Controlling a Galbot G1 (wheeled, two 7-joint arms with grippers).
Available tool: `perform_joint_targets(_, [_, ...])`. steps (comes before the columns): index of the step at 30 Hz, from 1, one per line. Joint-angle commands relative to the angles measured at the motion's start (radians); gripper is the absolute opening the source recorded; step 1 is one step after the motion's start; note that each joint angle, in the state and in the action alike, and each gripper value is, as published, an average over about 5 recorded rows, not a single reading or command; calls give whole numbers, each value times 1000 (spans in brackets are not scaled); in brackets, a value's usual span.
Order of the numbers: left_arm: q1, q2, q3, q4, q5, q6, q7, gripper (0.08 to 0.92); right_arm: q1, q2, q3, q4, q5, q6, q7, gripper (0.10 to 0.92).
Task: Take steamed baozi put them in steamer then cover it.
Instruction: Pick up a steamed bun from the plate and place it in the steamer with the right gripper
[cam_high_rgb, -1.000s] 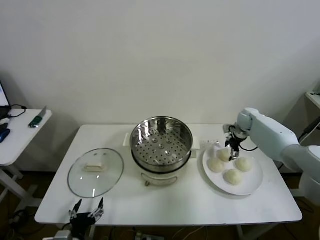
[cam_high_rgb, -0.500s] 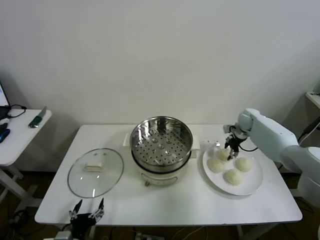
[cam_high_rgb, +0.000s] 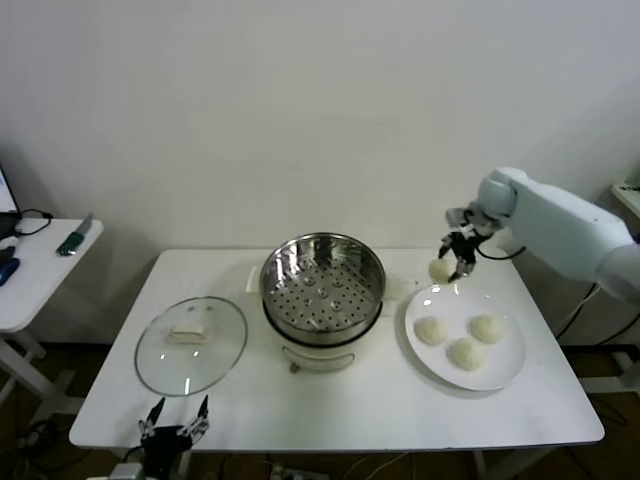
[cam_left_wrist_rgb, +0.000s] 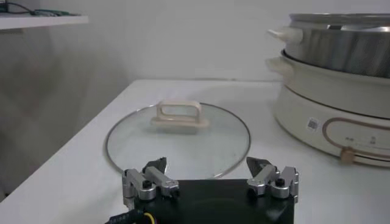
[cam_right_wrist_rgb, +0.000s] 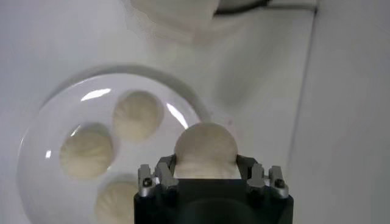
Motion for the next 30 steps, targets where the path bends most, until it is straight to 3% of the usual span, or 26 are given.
perform_joint_targets(1, [2, 7, 1, -6, 2, -1, 0, 823, 351, -13, -214, 373, 143, 109, -1, 670])
perform_joint_targets(6, [8, 16, 0, -15, 2, -1, 0, 823, 429, 59, -260, 525, 105, 171, 26, 670])
perform_joint_targets(11, [14, 17, 3, -27, 2, -1, 0, 823, 407, 170, -270, 526, 10, 234, 62, 670])
perform_joint_targets(30, [19, 6, 9, -41, 12, -2, 0, 823, 8, 403, -82, 30, -371, 487, 202, 670])
